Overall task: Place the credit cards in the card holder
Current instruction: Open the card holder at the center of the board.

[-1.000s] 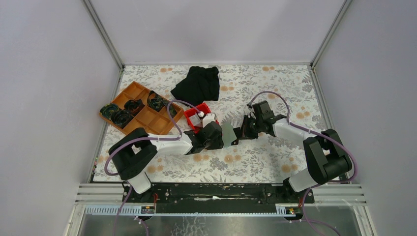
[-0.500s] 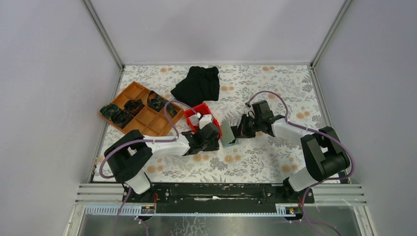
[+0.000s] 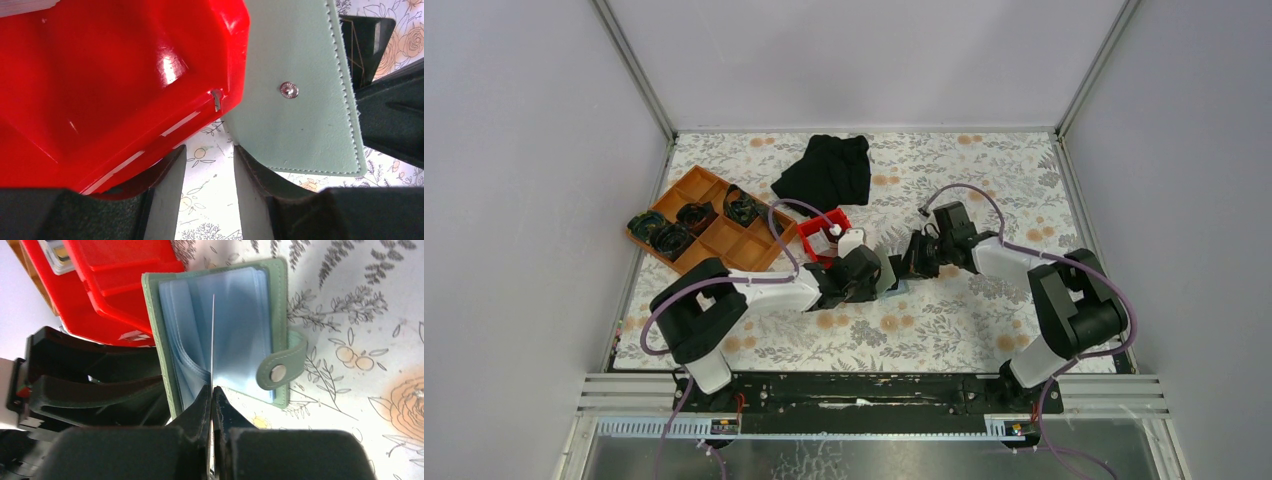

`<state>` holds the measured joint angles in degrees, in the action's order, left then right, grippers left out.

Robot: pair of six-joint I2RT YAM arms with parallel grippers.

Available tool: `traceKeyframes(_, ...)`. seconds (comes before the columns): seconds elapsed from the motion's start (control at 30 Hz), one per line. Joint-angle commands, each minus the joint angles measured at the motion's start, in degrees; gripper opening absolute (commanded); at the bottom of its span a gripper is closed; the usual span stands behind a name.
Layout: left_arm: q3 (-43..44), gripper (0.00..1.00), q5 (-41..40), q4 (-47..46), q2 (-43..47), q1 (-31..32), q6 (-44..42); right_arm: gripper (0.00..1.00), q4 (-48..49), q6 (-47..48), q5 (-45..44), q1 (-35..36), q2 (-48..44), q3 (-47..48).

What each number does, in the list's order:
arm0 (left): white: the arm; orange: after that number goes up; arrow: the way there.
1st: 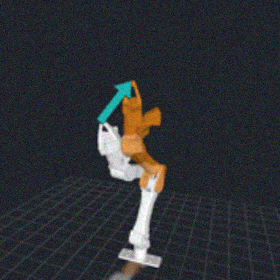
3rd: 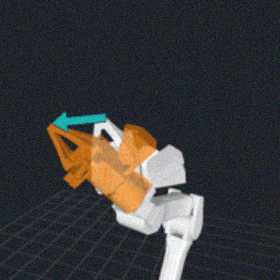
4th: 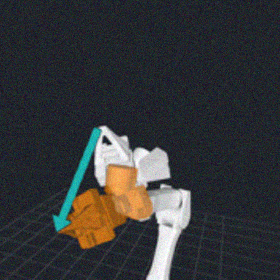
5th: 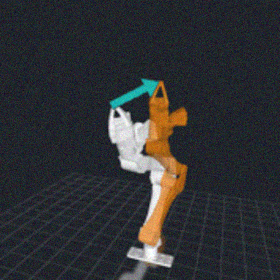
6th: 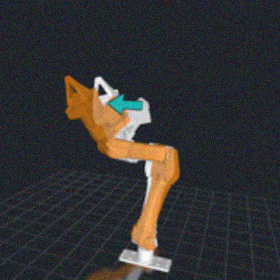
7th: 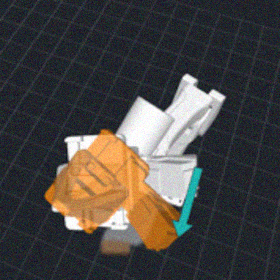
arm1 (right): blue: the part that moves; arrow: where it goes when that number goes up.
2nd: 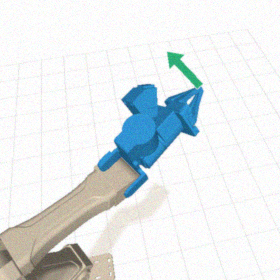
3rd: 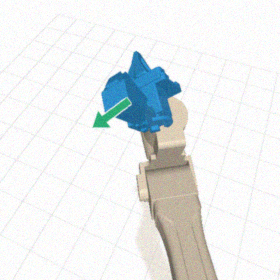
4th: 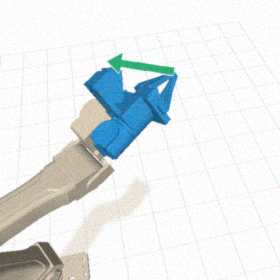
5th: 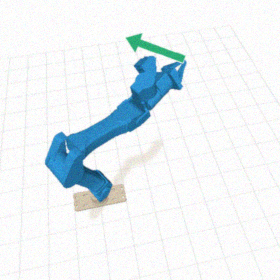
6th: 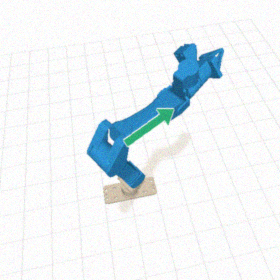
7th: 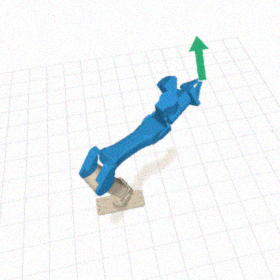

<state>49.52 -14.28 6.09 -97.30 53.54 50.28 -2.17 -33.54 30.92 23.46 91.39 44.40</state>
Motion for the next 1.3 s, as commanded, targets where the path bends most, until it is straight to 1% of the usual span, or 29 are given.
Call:
traceKeyframes(0.0, -1.81, 0.47, -1.09, 6.60, -4.41, 0.17, -0.94, 0.00, 1.82, -0.33, 2.15, 0.03, 0.76, 4.04)
traceKeyframes(0.2, -3.00, 0.47, -1.63, 6.66, -3.87, 0.25, -0.28, 0.00, 0.32, 0.47, 1.31, 1.50, 2.76, 7.58)
traceKeyframes(0.53, -3.63, 0.47, -1.71, 5.86, -4.88, 0.34, -0.01, 0.00, -15.70, 9.43, -9.23, 8.51, 10.06, 17.36)
traceKeyframes(0.73, -4.34, 0.47, -1.41, 4.90, -4.29, 0.44, 0.68, 0.00, -23.06, 12.10, -18.32, 10.38, 12.93, 21.32)
traceKeyframes(0.97, -5.86, 0.47, -1.43, 5.06, -0.60, 0.52, 1.02, 0.00, -31.61, 14.66, -33.12, 12.71, 14.81, 26.97)
traceKeyframes(1.27, -8.04, 0.47, -1.62, 6.25, 5.37, 0.69, 1.66, 0.00, -36.98, 15.23, -43.47, 15.90, 18.41, 32.21)
